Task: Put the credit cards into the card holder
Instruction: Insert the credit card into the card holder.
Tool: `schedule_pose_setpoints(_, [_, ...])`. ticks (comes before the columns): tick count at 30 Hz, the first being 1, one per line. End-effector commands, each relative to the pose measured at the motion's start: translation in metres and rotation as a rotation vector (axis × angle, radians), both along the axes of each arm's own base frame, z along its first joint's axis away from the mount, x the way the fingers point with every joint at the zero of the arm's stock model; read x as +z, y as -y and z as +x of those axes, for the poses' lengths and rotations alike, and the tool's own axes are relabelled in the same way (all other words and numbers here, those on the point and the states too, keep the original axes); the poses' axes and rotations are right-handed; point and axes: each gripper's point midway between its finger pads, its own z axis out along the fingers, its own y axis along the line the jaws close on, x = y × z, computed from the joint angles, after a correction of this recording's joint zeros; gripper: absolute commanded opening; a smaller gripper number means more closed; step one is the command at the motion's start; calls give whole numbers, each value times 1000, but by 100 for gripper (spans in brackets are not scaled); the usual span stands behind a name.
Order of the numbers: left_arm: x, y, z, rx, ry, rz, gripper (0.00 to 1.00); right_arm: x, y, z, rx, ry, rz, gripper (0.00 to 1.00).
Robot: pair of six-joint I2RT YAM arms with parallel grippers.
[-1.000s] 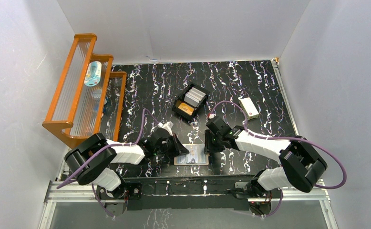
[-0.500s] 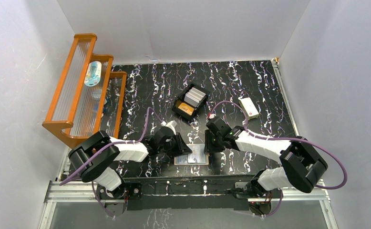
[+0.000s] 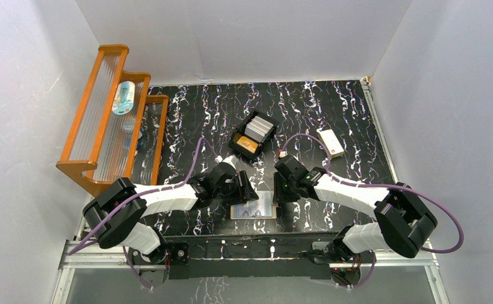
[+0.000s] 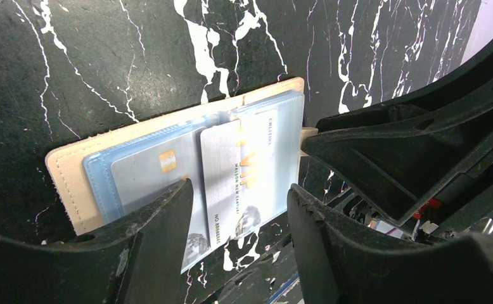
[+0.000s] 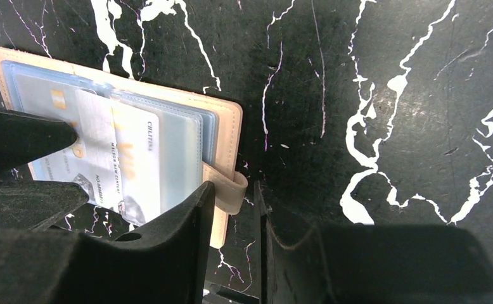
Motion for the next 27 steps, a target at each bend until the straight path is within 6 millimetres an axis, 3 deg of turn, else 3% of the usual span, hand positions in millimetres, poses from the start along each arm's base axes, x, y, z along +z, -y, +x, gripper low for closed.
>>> schedule_pose_setpoints(1, [-2, 3, -3, -37, -8, 15, 56, 8, -2, 4, -11, 28, 18, 36])
schedule_pose_setpoints(8, [-10, 14, -6, -54, -51, -28, 55, 4, -7, 3, -35, 24, 61, 36])
schedule_pose_setpoints(16, [11, 35, -5, -85, -26, -122, 52, -1, -8, 2, -41, 18, 63, 36])
schedule_pose_setpoints(22, [15, 50, -13, -117, -66, -183, 50, -3, -7, 4, -46, 24, 59, 36])
schedule_pose_setpoints(27, [22, 47, -11, -116, -43, -164, 51, -2, -8, 4, -56, 21, 60, 36])
